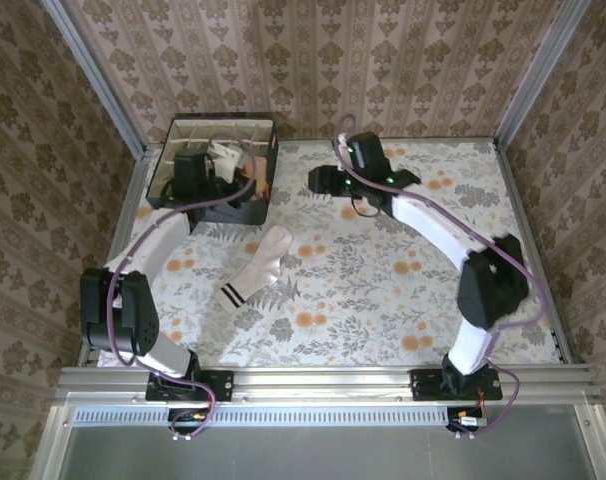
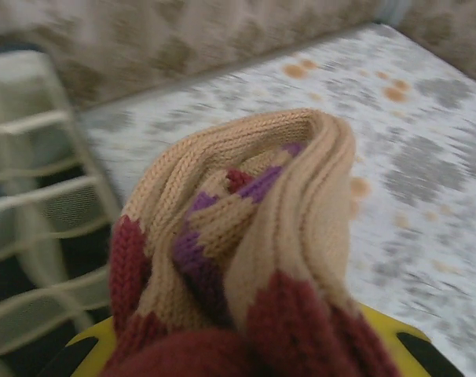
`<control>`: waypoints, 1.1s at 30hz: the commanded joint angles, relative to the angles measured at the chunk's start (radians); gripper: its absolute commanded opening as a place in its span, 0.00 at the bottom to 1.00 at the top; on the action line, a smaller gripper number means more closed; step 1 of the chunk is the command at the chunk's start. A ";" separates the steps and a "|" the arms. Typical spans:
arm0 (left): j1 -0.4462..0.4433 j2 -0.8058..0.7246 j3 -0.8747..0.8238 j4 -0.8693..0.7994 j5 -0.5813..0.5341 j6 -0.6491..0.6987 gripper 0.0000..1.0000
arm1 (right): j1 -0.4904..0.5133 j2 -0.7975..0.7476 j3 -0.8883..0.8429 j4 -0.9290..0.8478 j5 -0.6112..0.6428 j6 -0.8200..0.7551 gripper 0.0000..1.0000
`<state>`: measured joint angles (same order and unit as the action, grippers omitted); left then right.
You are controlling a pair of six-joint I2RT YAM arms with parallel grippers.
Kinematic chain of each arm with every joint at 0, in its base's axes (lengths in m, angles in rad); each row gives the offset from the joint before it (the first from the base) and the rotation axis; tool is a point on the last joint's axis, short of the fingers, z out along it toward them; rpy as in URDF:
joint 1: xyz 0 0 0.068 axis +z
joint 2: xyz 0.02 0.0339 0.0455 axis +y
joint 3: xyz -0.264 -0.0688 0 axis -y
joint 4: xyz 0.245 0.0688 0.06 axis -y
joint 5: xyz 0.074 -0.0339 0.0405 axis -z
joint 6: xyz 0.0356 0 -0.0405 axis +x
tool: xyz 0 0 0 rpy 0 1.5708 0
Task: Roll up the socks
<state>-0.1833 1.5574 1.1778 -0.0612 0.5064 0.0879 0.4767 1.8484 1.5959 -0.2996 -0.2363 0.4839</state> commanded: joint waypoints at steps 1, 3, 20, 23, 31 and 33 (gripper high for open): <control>0.041 0.081 0.094 -0.023 -0.065 0.073 0.03 | 0.034 0.175 0.227 -0.131 -0.003 0.065 0.56; 0.052 0.130 0.139 -0.011 -0.074 0.079 0.03 | 0.057 0.287 0.373 -0.180 0.001 0.068 0.56; 0.034 0.486 0.357 0.175 -0.040 0.030 0.00 | 0.111 0.740 0.861 -0.258 -0.078 0.148 0.57; 0.023 0.521 0.379 0.182 -0.035 0.030 0.00 | 0.111 0.757 0.869 -0.254 -0.085 0.148 0.57; 0.001 0.586 0.394 0.197 -0.058 0.040 0.00 | 0.106 0.779 0.871 -0.242 -0.091 0.154 0.45; -0.002 0.588 0.387 0.211 -0.082 0.037 0.00 | 0.105 0.780 0.871 -0.242 -0.084 0.155 0.42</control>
<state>-0.1783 2.1323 1.5463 0.1116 0.4397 0.1314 0.5869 2.5935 2.4397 -0.5293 -0.3191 0.6323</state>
